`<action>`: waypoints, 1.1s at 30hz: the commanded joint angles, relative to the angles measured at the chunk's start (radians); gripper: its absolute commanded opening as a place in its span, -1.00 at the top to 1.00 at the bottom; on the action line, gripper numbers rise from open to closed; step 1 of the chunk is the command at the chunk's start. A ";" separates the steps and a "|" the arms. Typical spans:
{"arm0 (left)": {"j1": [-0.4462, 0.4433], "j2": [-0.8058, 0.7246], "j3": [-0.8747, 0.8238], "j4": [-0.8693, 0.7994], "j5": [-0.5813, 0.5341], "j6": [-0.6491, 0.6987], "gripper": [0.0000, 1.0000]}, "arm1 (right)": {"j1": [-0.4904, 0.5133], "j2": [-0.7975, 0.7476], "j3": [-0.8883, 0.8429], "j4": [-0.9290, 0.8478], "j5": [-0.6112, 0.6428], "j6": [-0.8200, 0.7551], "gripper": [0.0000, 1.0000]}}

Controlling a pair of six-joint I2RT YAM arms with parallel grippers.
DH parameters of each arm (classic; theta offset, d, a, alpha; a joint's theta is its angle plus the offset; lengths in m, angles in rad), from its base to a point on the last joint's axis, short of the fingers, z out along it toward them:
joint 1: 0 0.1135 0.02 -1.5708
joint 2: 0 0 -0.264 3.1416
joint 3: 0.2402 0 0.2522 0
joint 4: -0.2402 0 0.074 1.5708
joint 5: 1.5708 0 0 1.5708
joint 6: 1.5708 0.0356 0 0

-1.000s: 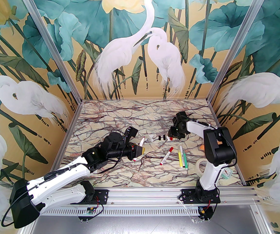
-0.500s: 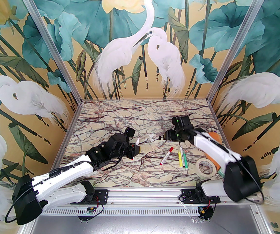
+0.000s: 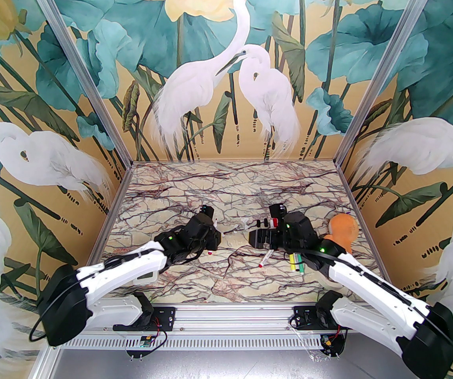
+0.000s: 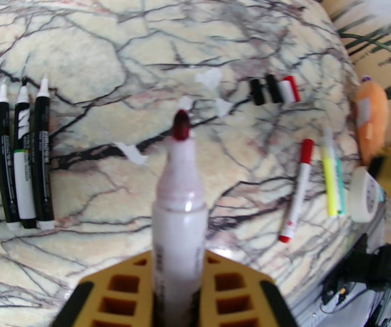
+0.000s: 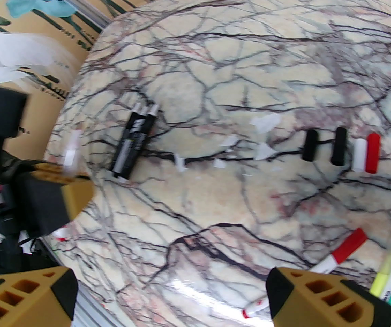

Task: Open the pen caps

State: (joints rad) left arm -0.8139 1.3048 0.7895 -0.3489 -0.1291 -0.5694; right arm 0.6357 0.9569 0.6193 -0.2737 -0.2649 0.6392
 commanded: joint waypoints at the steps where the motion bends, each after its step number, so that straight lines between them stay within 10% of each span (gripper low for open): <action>1: 0.013 0.070 0.049 0.003 -0.058 -0.017 0.83 | 0.030 -0.016 -0.018 0.080 0.018 0.055 -0.99; 33: 0.105 0.538 0.272 -0.041 -0.191 0.096 0.65 | 0.165 0.087 0.022 0.063 0.199 0.080 -0.99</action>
State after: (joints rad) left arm -0.7132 1.8210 1.0412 -0.3603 -0.2832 -0.4812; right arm 0.7933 1.0462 0.6178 -0.1982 -0.0891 0.7116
